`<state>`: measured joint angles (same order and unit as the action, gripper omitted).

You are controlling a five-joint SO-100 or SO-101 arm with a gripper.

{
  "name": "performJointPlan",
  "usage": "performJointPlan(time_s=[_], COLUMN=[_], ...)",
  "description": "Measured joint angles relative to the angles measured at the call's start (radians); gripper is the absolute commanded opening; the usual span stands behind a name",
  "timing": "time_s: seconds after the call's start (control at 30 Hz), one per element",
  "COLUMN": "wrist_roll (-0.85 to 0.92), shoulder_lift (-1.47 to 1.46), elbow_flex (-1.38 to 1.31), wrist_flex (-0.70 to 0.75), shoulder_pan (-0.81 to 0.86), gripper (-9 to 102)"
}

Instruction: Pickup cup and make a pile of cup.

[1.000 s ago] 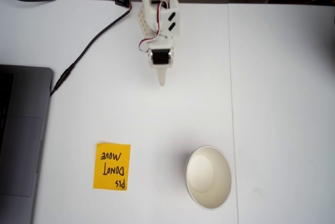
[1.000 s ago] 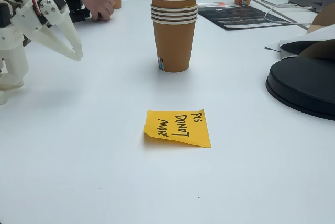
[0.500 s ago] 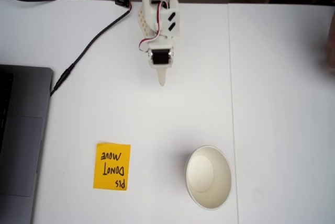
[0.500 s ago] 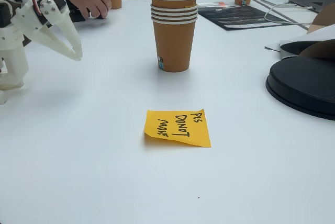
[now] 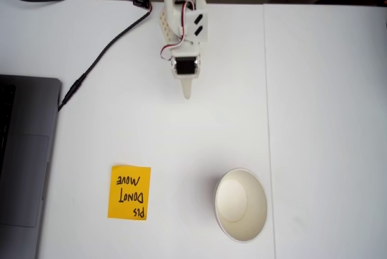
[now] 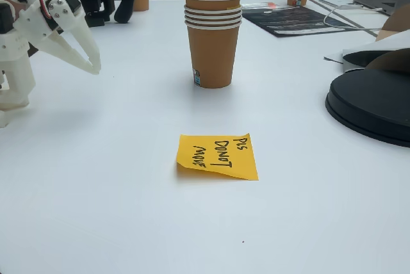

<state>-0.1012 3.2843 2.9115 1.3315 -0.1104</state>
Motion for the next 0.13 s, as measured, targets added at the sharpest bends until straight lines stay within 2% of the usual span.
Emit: performJointPlan(time_s=[0.13], wrist_roll=[0.0], shoulder_lift=[0.0], elbow_flex=[0.0], wrist_flex=[0.0], shoulder_pan=[0.0], gripper=[-7])
